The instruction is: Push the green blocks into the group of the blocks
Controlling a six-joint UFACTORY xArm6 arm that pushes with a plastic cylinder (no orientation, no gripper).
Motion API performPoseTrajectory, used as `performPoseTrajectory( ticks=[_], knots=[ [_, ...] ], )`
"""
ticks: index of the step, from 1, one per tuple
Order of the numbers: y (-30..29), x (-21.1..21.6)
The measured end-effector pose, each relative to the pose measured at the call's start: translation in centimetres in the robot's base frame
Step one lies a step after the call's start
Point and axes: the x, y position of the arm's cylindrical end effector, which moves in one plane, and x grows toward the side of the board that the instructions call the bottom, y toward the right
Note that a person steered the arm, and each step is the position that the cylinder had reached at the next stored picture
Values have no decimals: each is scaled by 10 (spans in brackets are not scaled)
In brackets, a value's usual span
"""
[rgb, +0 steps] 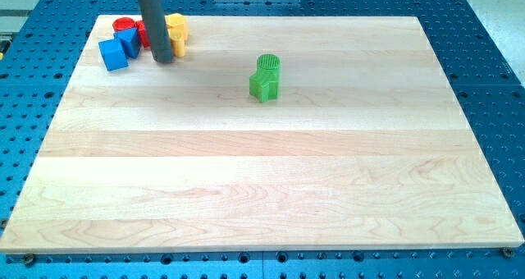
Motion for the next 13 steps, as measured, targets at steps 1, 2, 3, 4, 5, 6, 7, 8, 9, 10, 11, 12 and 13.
performPoseTrajectory(
  ticks=[1, 2, 3, 4, 5, 6, 7, 8, 9, 10, 11, 12, 13],
  knots=[
    [87, -15],
    [148, -58],
    [178, -66],
    [172, -32],
    [132, -16],
    [101, -15],
    [66, -13],
    [57, -25],
    [68, -19],
    [132, -2],
    [208, 10],
    [275, 12],
    [236, 29]
  ],
)
